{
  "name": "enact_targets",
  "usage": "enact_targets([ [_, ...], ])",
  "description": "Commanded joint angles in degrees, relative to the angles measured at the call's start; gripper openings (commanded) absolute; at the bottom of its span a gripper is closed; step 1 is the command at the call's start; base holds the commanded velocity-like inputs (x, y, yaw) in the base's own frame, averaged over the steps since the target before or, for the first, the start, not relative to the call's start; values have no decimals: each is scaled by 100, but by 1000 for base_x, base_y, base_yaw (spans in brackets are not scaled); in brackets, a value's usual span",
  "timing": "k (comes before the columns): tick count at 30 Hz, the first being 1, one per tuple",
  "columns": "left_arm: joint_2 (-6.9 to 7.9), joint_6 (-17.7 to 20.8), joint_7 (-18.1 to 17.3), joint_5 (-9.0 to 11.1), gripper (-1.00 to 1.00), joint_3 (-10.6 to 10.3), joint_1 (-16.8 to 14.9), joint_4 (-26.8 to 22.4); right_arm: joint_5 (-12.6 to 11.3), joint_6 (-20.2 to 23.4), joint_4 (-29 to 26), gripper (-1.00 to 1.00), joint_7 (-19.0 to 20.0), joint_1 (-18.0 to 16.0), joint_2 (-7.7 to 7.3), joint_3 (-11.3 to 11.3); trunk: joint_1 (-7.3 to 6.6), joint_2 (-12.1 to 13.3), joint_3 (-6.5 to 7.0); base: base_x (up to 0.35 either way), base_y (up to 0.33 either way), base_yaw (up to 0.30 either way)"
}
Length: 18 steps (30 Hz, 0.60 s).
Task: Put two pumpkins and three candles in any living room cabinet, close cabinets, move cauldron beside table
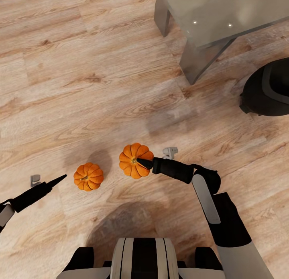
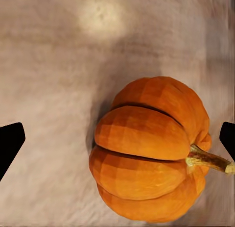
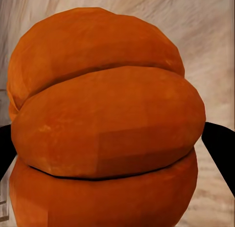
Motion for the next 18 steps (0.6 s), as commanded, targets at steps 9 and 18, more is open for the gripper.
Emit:
enact_targets([
  [9, -62, 175, -96, -19, 100, -57, -2, 23, 2, 22, -2, -100, 34, -2, -49, -14, -1, -1, -3, 0, 0, 0],
  [18, -210, 180, -106, -39, 100, -160, -2, 18, 2, 22, -2, -100, 36, -2, -53, -13, -1, -1, -3, 0, 0, 0],
])
